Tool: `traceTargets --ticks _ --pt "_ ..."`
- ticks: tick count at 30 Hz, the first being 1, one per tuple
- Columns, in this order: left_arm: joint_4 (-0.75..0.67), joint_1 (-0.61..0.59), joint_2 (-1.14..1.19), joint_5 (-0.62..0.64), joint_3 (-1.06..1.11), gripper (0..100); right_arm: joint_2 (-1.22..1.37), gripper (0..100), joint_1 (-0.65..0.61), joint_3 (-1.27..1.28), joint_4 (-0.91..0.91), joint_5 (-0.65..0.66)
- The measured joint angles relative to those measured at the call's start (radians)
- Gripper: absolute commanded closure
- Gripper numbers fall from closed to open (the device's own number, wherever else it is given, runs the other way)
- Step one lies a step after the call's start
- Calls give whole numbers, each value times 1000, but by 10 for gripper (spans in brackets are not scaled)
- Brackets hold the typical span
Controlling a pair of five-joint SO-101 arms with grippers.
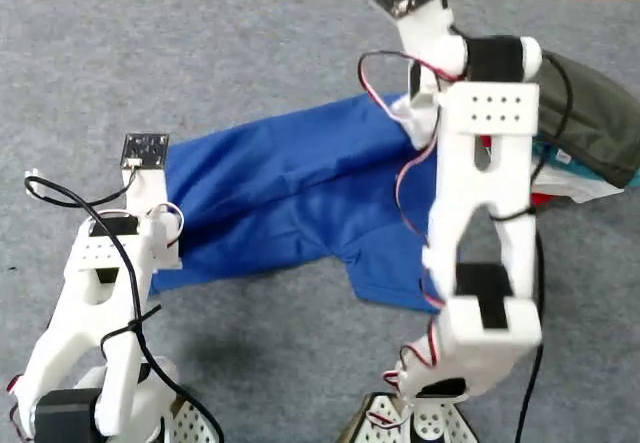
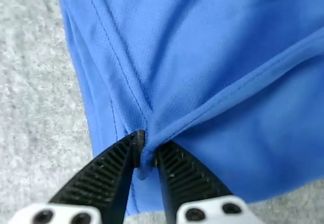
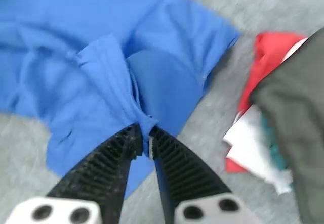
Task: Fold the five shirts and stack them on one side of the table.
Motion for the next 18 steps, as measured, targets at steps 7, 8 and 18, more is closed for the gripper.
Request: traceTargets --ticks 7,8,18 --pt "104 0 -51 0 0 982 -316 995 9 446 -149 8" --pt "118 0 -72 0 0 982 -362 995 18 512 -175 8" --pt "265 0 -354 -64 55 982 -617 995 149 1036 -390 58"
